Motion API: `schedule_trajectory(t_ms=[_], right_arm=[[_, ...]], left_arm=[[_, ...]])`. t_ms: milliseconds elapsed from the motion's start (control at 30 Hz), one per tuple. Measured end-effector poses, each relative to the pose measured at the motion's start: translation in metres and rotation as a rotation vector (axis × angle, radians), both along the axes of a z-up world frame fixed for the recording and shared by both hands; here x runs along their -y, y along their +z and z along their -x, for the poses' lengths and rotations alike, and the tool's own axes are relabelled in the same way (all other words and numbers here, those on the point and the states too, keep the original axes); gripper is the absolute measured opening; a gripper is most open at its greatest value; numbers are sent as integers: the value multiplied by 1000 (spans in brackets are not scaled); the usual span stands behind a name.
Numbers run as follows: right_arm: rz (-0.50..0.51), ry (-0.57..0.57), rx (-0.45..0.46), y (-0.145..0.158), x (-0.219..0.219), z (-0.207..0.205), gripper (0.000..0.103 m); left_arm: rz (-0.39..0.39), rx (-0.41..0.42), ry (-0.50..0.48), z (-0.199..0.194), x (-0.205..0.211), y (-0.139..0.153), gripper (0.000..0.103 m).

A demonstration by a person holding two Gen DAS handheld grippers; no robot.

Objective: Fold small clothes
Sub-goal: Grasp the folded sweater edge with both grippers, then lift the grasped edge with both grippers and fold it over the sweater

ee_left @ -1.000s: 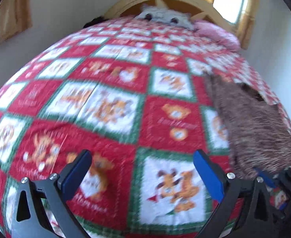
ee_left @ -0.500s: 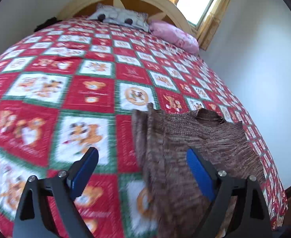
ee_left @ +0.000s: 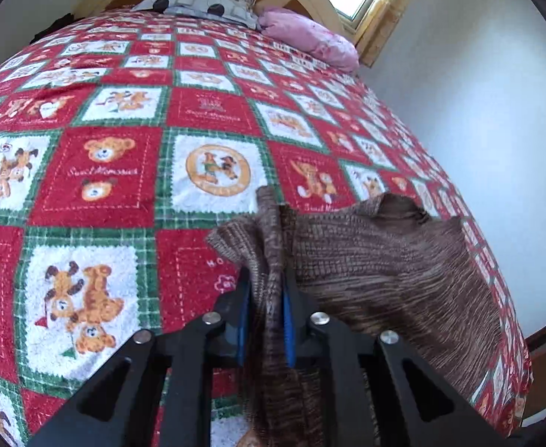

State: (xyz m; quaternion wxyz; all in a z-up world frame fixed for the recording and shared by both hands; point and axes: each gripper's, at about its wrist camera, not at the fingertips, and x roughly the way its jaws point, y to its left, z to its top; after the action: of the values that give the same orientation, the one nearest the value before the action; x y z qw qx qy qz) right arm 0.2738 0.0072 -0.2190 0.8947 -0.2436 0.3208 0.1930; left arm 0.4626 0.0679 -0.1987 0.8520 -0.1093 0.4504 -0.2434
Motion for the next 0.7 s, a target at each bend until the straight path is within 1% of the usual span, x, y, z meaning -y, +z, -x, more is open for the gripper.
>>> schedule_trajectory(t_ms=[33, 67, 167, 233, 400, 500, 567, 667, 700], right_arm=[[-29, -5, 6, 6, 5, 2, 6], [-70, -13, 9, 15, 12, 4, 6], [-142, -32, 39, 35, 30, 14, 6], [-176, -44, 56, 47, 44, 19, 6], [-281, -97, 90, 82, 97, 28, 6], [-326, -152, 119, 98, 133, 37, 6], [-356, -189, 129, 103, 155, 42, 6], [-415, -244, 126, 110, 194, 46, 6], [-434, -264, 125, 109, 206, 48, 6]], left_arm=[[5, 2, 8, 1, 0, 1, 14], [29, -3, 19, 4, -2, 4, 14], [123, -16, 40, 3, -6, 13, 13], [182, -22, 52, 3, -5, 25, 13], [259, 14, 28, 8, 22, 65, 12], [282, 32, 0, 10, 52, 87, 12], [272, 52, -27, 10, 79, 102, 12], [270, 61, -65, 10, 113, 113, 12], [265, 63, -80, 10, 130, 116, 12]])
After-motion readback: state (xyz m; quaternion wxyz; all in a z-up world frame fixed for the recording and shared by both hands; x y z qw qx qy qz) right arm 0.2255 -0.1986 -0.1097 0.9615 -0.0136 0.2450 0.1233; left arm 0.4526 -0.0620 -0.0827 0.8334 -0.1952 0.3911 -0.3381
